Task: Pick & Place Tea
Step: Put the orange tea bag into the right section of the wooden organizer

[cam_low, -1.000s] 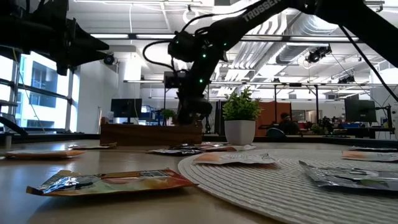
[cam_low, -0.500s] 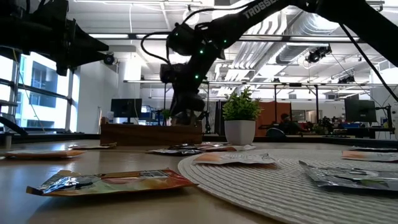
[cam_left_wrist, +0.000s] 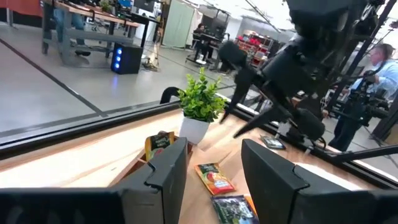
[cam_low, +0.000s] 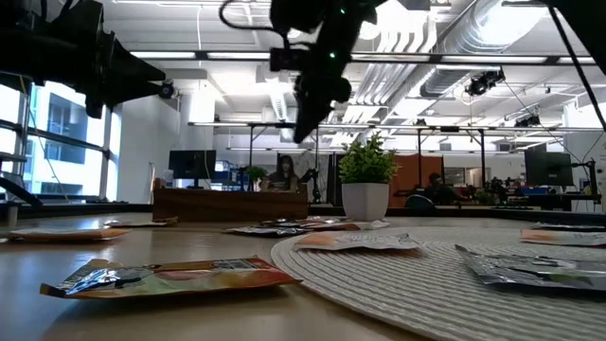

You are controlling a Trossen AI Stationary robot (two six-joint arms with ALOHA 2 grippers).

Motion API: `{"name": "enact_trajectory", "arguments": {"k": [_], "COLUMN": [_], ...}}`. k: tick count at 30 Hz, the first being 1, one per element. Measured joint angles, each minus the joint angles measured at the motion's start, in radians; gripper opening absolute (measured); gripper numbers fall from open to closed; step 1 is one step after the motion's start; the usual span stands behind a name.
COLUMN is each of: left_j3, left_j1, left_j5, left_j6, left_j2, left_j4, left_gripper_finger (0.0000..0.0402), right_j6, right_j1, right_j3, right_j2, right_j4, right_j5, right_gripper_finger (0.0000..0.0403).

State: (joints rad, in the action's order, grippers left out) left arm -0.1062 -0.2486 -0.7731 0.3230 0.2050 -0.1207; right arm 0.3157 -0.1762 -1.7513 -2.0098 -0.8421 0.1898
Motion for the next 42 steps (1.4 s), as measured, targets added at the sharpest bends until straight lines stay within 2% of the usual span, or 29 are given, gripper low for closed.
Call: {"name": "enact_trajectory", "arguments": {"k": [4,8,13,20,24,30,42], "left_j3": [0.000,0.000,0.000,0.000,0.000,0.000,0.000], "left_j1": [0.000,0.000,0.000,0.000,0.000,0.000,0.000], "left_j5": [0.000,0.000,-0.004,-0.008,-0.007,-0.007,-0.003], "left_j6": [0.000,0.001,0.001,0.005,0.026,0.025,0.023], "left_j2": [0.000,0.000,0.000,0.000,0.000,0.000,0.000], "left_j4": [0.001,0.000,-0.005,-0.013,-0.013,-0.012,-0.010], "left_gripper_finger": [0.0152,0.0152,0.0152,0.0152,0.0152,0.0152,0.0152], "right_j6": [-0.111,-0.135,-0.155,-0.204,-0.292,-0.315,-0.390], "right_j1": [-0.039,-0.062,-0.081,-0.096,-0.105,-0.088,-0.126], "right_j3": [0.150,0.299,0.396,0.443,0.459,0.459,0.458], "right_j2": [0.039,0.048,0.048,0.044,0.043,0.043,-0.006], "right_j4": [0.062,0.193,0.302,0.352,0.365,0.349,0.373], "right_j5": [-0.125,-0.134,-0.155,-0.058,-0.096,-0.022,-0.054], "right_gripper_finger": [0.0113,0.0104,0.0114,0.0164,0.0183,0.0180,0.0176]}}
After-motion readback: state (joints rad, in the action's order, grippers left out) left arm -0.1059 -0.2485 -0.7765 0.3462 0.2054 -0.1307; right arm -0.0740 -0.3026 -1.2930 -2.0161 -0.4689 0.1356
